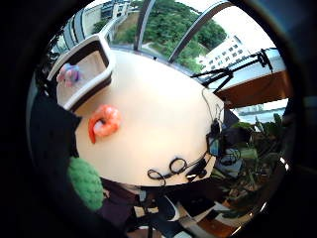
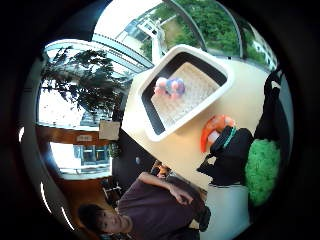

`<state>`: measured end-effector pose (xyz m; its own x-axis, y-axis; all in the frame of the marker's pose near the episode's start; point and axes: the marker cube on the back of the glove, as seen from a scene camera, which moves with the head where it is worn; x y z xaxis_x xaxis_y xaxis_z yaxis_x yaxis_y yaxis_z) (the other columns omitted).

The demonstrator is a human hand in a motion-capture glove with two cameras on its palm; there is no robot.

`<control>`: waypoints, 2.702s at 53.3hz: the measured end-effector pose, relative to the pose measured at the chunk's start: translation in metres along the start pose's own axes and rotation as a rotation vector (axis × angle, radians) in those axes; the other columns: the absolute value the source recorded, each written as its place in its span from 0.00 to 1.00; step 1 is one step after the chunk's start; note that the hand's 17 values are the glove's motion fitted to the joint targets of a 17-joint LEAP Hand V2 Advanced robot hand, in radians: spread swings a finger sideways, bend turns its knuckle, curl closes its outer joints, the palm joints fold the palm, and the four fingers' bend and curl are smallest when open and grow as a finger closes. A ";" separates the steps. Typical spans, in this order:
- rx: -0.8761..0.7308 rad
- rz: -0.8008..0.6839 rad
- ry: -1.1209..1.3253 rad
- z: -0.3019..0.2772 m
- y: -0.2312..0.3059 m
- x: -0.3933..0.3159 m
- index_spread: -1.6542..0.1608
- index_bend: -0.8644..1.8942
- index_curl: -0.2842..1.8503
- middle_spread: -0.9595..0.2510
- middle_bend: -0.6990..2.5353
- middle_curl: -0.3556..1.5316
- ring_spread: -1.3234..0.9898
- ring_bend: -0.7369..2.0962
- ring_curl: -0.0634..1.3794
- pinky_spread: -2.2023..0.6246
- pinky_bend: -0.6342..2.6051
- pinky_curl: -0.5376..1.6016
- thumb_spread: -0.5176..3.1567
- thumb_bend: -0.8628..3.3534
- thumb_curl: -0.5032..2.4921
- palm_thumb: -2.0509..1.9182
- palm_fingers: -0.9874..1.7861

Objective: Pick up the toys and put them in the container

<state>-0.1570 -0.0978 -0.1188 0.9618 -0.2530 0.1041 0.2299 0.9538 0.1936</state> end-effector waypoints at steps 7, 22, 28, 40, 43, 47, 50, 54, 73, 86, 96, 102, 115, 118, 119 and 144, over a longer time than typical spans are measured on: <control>0.141 -0.027 -0.014 -0.025 -0.056 -0.055 0.76 0.65 0.40 0.54 0.56 0.62 0.42 0.73 0.45 0.64 0.50 0.45 0.42 0.24 0.39 0.67 0.77; 0.261 -0.043 -0.009 0.059 -0.179 -0.123 0.77 0.67 0.46 0.57 0.58 0.66 0.42 0.74 0.47 0.64 0.50 0.46 0.38 0.23 0.43 0.67 0.75; 0.209 0.027 -0.004 0.102 -0.210 -0.128 0.77 0.67 0.48 0.58 0.58 0.66 0.42 0.75 0.47 0.64 0.51 0.47 0.37 0.23 0.44 0.67 0.74; -0.221 -0.005 -0.073 0.150 -0.212 -0.123 0.77 0.49 0.47 0.60 0.39 0.56 0.47 0.62 0.44 0.69 0.56 0.51 0.44 0.18 0.39 0.57 0.21; -0.225 -0.005 -0.092 0.145 -0.208 -0.120 0.76 0.42 0.41 0.65 0.33 0.51 0.50 0.53 0.36 0.72 0.54 0.47 0.47 0.19 0.37 0.54 0.16; -0.233 -0.011 -0.073 0.128 -0.196 -0.121 0.76 0.37 0.37 0.69 0.28 0.47 0.53 0.44 0.28 0.75 0.50 0.44 0.49 0.19 0.35 0.52 0.18; -0.235 -0.026 -0.074 0.112 -0.185 -0.120 0.76 0.36 0.34 0.71 0.26 0.45 0.54 0.41 0.25 0.76 0.48 0.43 0.50 0.19 0.34 0.51 0.20; -0.222 -0.063 -0.016 0.089 -0.165 -0.115 0.76 0.34 0.32 0.73 0.24 0.42 0.55 0.38 0.23 0.77 0.46 0.42 0.50 0.19 0.32 0.50 0.21; -0.122 -0.259 0.294 0.026 -0.024 -0.046 0.77 0.33 0.25 0.77 0.24 0.34 0.57 0.33 0.23 0.79 0.42 0.40 0.51 0.19 0.28 0.50 0.23; -0.220 -0.136 0.188 0.120 0.038 0.006 0.78 0.34 0.22 0.76 0.26 0.32 0.57 0.33 0.24 0.79 0.41 0.40 0.51 0.20 0.26 0.50 0.26; -0.404 -0.153 0.111 0.233 0.057 0.030 0.78 0.34 0.21 0.77 0.26 0.32 0.57 0.33 0.25 0.79 0.41 0.41 0.51 0.19 0.26 0.50 0.26; -0.369 -0.241 0.063 0.262 0.062 0.035 0.79 0.34 0.21 0.78 0.25 0.31 0.57 0.33 0.25 0.79 0.45 0.42 0.49 0.19 0.25 0.49 0.28; -0.036 -0.260 0.072 0.262 0.075 0.028 0.77 0.35 0.19 0.63 0.35 0.35 0.49 0.56 0.37 0.73 0.45 0.42 0.45 0.18 0.23 0.49 0.56; 0.027 -0.269 0.081 0.260 0.080 0.025 0.78 0.37 0.20 0.60 0.33 0.35 0.46 0.63 0.42 0.71 0.47 0.43 0.44 0.18 0.23 0.48 0.61; 0.044 -0.272 0.089 0.260 0.082 0.024 0.78 0.36 0.20 0.58 0.40 0.39 0.45 0.64 0.43 0.70 0.47 0.43 0.44 0.18 0.23 0.49 0.68; -0.337 -0.271 0.064 0.223 0.099 0.013 0.79 0.62 0.34 0.57 0.62 0.60 0.40 0.74 0.57 0.64 0.51 0.50 0.48 0.22 0.27 0.55 0.79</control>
<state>-0.1550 -0.0426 0.1197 0.8647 -0.5013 0.0311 0.5010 0.8565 -0.1243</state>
